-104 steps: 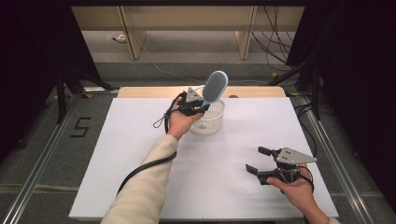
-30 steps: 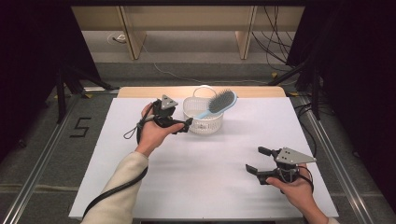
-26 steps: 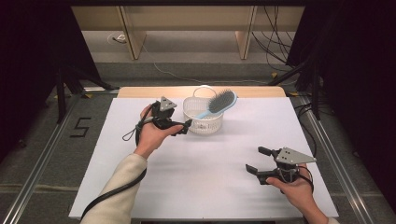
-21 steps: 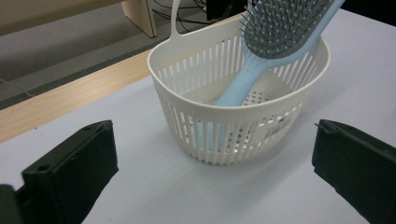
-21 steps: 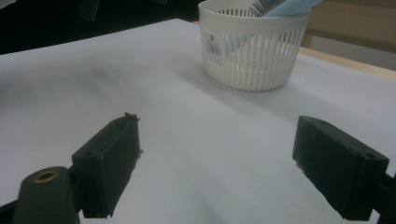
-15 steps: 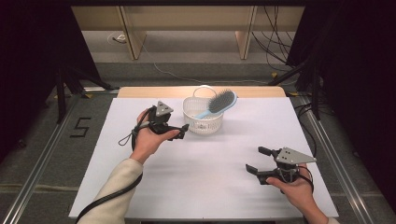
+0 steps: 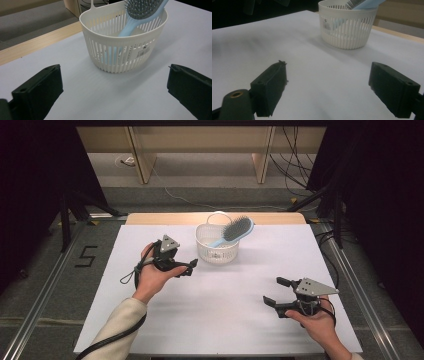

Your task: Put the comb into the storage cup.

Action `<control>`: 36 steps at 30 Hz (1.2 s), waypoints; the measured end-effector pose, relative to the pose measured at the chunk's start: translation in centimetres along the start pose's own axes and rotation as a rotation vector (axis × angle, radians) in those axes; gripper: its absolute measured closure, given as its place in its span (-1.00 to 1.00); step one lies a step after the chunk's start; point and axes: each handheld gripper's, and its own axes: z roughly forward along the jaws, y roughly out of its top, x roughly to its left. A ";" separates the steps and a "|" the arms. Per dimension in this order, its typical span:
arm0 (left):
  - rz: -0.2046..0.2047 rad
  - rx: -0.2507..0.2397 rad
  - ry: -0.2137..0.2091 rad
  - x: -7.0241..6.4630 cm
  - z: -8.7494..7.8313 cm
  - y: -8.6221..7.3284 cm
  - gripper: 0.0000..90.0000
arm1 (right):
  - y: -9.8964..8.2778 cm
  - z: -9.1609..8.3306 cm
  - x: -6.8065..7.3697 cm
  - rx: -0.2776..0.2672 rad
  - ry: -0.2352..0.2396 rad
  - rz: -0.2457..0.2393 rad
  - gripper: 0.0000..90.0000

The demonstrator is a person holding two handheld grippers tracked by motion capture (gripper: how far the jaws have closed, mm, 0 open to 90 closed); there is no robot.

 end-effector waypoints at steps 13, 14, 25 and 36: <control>0.006 0.006 0.014 0.3 -1.3 -1.3 -1.00 | 0.0 0.0 0.0 0.002 -0.001 -0.002 -0.64; 0.006 0.007 0.016 0.3 -1.4 -1.4 -1.00 | 0.0 0.0 0.0 0.002 -0.001 -0.002 -0.64; 0.012 0.008 0.012 -0.4 -2.1 -3.2 -1.00 | 0.0 0.0 0.0 0.001 0.002 -0.003 -0.64; 0.032 -0.004 0.001 -0.8 -3.0 -4.8 -1.00 | 0.0 0.0 0.1 0.005 0.005 -0.003 -0.64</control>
